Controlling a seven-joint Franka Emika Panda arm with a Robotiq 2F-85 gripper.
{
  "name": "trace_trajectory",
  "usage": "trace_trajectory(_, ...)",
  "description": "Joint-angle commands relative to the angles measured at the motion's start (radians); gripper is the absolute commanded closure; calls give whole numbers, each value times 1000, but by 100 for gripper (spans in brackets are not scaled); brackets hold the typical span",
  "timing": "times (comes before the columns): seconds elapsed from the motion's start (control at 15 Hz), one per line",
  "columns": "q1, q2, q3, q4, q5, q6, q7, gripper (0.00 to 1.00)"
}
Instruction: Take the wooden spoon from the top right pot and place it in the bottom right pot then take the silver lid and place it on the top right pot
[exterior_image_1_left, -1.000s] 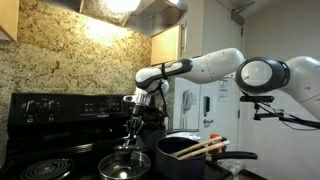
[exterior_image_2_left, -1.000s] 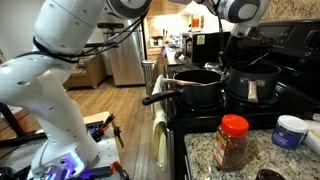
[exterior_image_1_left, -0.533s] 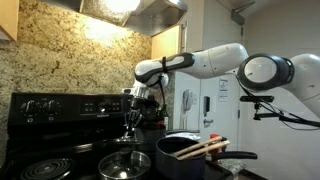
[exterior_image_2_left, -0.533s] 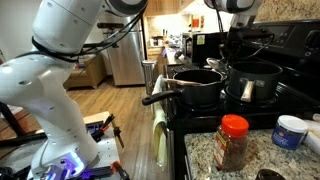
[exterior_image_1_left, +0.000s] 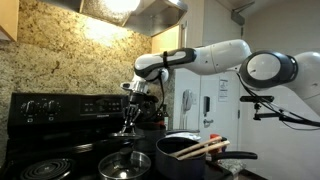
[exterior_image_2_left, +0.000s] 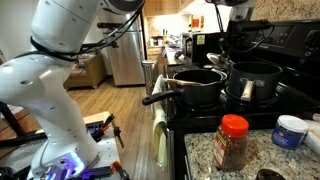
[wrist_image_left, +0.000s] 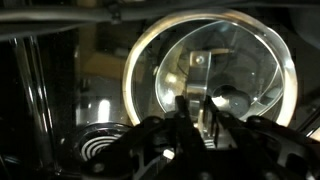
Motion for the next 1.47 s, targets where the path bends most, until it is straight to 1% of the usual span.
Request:
trace_trajectory(0.0,14,-27,6,9,-3,-8,-1,88)
trace_trajectory(0.2,26,-38,7,19,0,10,-2,88)
trace_trajectory(0.53,45,-88,-41,5,-27,119,81,88)
trace_trajectory(0.67,50,-108,-74,-8,-35,165,132,88)
trace_trajectory(1.0,66,-147,-163,-61,-77,210,293,88)
trace_trajectory(1.2,77,-165,-202,-103,-99,211,381,88)
trace_trajectory(1.4,96,-193,-239,-169,-117,217,475,88)
